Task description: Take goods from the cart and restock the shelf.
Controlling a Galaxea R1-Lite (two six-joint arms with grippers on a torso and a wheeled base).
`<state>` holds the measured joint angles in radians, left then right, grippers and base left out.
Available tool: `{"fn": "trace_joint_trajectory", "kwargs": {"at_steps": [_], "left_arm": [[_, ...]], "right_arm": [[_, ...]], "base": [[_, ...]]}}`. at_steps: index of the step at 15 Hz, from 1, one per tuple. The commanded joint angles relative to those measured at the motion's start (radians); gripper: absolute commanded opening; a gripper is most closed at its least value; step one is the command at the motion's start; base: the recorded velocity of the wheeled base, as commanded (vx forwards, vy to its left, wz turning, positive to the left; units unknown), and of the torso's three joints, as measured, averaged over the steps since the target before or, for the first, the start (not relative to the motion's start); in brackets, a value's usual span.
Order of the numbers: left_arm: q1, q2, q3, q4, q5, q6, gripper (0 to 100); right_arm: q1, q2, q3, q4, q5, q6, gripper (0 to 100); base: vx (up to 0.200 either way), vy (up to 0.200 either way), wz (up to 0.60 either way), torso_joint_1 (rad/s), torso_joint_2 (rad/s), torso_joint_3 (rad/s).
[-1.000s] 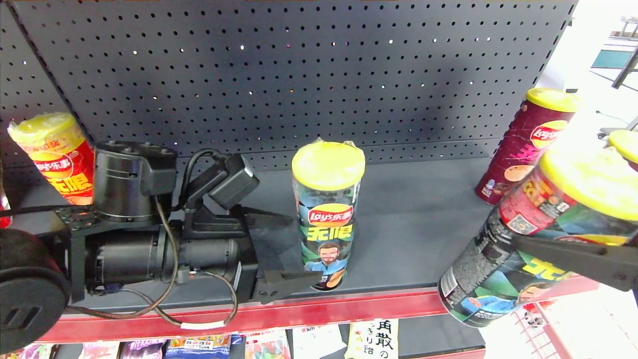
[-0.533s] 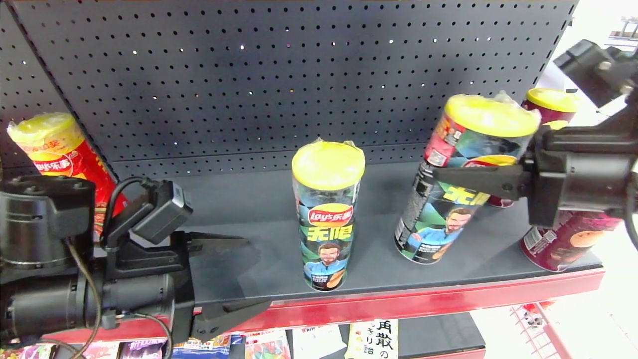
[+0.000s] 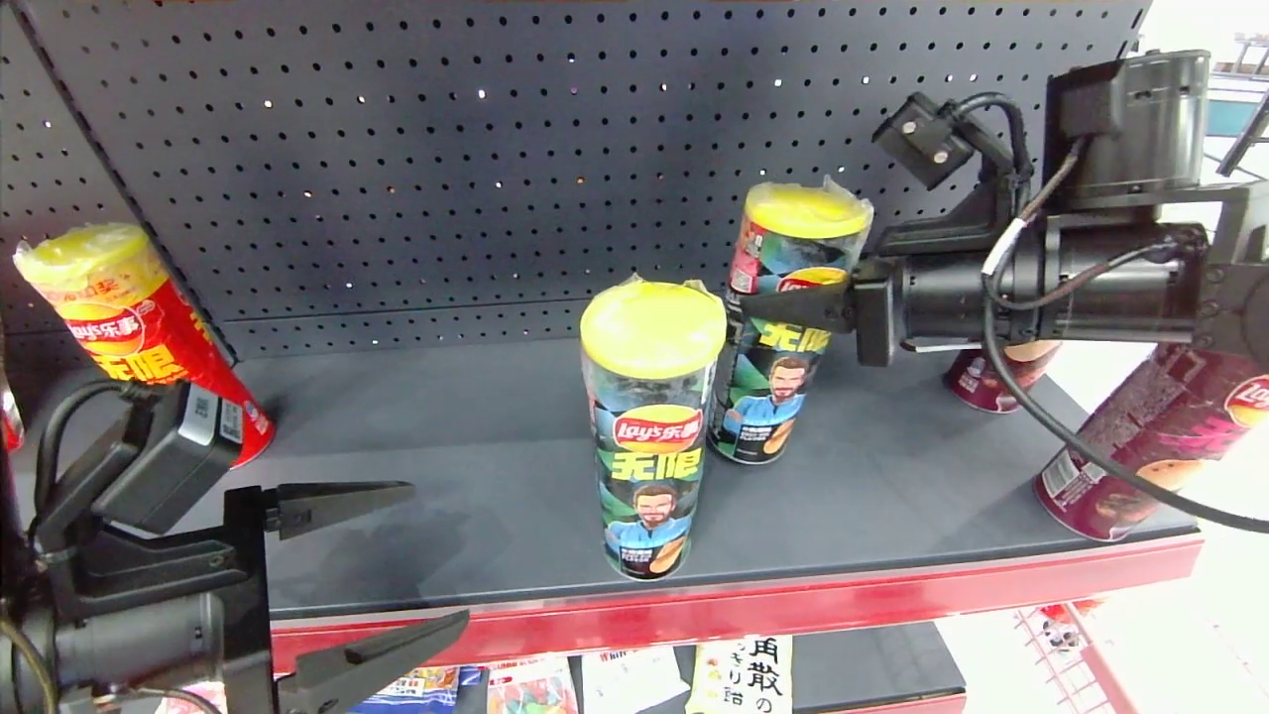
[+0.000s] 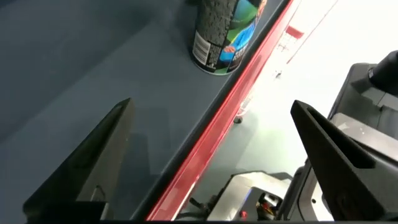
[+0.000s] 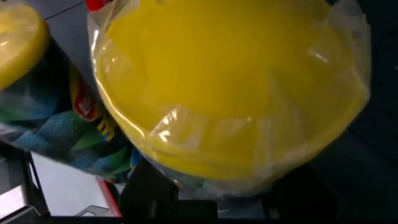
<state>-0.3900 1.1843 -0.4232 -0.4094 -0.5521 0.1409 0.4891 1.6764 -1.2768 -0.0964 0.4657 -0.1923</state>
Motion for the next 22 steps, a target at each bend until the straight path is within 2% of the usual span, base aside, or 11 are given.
{"fn": "trace_joint_trajectory", "kwargs": {"at_steps": [1,7,11,13,17,18,22], "left_arm": [[0.002,-0.028,-0.005,0.0,0.003,-0.004,100],[0.003,-0.037,-0.005,0.0,0.018,-0.006,100],[0.003,-0.035,-0.006,0.0,0.024,-0.014,100],[0.003,-0.032,-0.014,0.0,0.032,-0.038,100],[0.003,-0.023,-0.022,0.0,0.035,-0.041,100],[0.003,-0.021,-0.022,0.0,0.038,-0.041,100],[0.003,-0.015,-0.028,-0.006,0.041,-0.04,100]], "right_arm": [[0.006,0.086,-0.059,0.0,0.004,0.001,0],[0.014,0.246,-0.276,0.006,0.008,0.001,0],[0.035,0.27,-0.3,0.012,0.007,0.001,0],[0.035,0.279,-0.3,0.012,0.007,0.001,0],[0.035,0.279,-0.3,0.01,-0.001,0.001,0],[0.035,0.279,-0.297,0.009,-0.001,-0.001,100],[0.04,0.201,-0.213,0.01,-0.002,-0.001,100]], "base": [[0.0,0.0,0.0,0.0,0.0,0.0],[0.0,0.0,0.0,0.0,0.0,0.0],[0.0,0.0,0.0,0.0,0.0,0.0],[0.0,0.0,0.0,0.0,0.0,0.0],[0.0,0.0,0.0,0.0,0.0,0.0],[0.0,0.0,0.0,0.0,0.0,0.0],[0.0,0.0,0.0,0.0,0.0,0.0]]}}
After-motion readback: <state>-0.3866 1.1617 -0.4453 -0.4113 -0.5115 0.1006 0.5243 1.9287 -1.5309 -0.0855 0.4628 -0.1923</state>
